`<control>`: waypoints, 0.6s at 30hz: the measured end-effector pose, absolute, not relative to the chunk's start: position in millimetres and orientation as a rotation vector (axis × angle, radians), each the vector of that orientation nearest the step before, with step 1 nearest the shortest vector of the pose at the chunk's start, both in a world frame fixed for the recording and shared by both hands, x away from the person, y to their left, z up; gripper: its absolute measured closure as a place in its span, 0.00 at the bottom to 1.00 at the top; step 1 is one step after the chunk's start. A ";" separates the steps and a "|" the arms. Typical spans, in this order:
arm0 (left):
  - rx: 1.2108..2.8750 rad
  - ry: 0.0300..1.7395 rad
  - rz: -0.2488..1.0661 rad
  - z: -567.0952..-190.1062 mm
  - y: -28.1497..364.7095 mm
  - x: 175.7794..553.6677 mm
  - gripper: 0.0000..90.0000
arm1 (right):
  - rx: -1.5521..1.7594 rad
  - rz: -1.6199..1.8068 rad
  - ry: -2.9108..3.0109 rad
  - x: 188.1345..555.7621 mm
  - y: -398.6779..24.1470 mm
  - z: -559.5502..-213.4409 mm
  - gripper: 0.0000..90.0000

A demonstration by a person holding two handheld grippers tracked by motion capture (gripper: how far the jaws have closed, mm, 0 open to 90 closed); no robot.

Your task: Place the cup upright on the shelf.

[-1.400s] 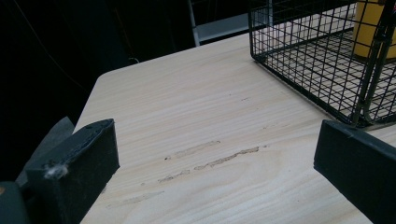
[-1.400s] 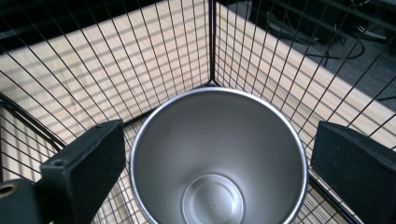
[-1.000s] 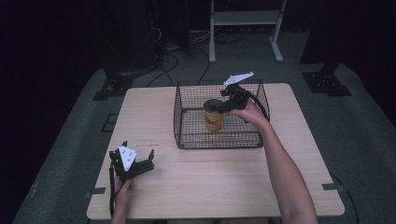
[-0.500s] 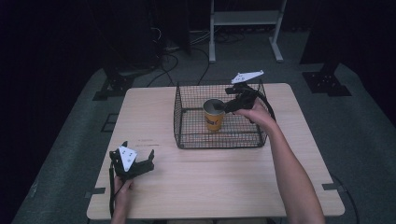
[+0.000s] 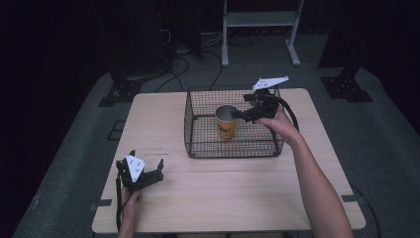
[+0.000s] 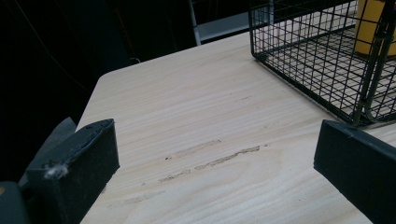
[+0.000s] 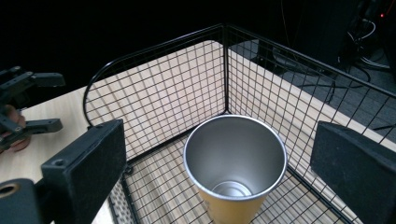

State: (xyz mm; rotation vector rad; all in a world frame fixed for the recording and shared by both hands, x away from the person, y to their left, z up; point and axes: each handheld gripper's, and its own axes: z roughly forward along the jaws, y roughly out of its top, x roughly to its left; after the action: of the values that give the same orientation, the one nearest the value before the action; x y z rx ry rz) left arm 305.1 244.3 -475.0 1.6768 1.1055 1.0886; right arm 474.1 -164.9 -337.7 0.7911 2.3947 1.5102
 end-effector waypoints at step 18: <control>1.678 1.106 1.090 -475.1 244.1 305.1 0.00 | 0.816 1.552 2.418 446.7 -181.0 -337.5 0.07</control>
State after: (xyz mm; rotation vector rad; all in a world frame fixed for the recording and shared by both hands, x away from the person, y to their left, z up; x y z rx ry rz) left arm 305.1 244.1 -475.1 1.6776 1.1059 1.0901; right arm 446.7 -181.0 -337.5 0.8162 2.4175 1.5521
